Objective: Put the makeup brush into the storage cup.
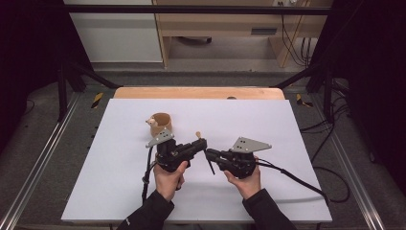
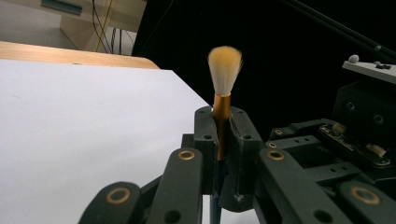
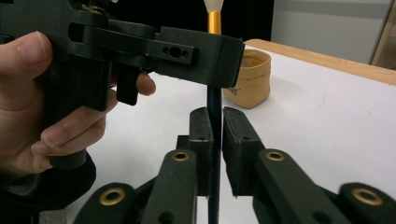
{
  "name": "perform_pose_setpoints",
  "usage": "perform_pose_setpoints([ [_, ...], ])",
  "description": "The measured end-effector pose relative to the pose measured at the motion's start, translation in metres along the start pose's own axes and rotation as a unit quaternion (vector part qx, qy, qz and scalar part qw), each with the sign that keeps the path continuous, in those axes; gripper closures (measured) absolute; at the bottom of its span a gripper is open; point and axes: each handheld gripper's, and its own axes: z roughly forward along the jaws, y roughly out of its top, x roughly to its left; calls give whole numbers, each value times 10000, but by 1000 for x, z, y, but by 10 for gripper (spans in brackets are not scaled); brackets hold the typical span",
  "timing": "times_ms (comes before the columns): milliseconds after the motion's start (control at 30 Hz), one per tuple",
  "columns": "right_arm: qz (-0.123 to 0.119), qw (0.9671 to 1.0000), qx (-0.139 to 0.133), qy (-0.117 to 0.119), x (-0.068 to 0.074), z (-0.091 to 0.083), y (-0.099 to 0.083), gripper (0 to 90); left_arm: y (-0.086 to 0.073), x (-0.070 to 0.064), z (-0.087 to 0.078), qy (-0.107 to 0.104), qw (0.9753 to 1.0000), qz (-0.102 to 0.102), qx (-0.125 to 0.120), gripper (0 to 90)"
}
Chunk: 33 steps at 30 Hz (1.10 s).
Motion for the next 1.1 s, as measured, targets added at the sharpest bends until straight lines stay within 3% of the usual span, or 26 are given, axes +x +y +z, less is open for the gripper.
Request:
perform_pose_setpoints([
  [300, -27, 9999, -63, -102, -1, -5, 3, 702, 6, 2, -13, 175, 9996, 231, -42, 833],
  [567, -44, 9993, 160, -337, -4, -4, 3, 584, 12, 5, -30, 359, 9981, 494, -8, 833],
  [700, -75, 9981, 270, -541, -6, -2, 1, 448, 14, 6, -39, 438, 9972, 599, 8, 833],
  [933, -50, 9961, 365, -807, -9, 0, -1, 297, 14, 14, -55, 566, 9959, 708, 20, 833],
  [1100, -10, 9953, 400, -882, -11, 1, -3, 246, 12, 19, -62, 644, 9952, 741, 14, 833],
])
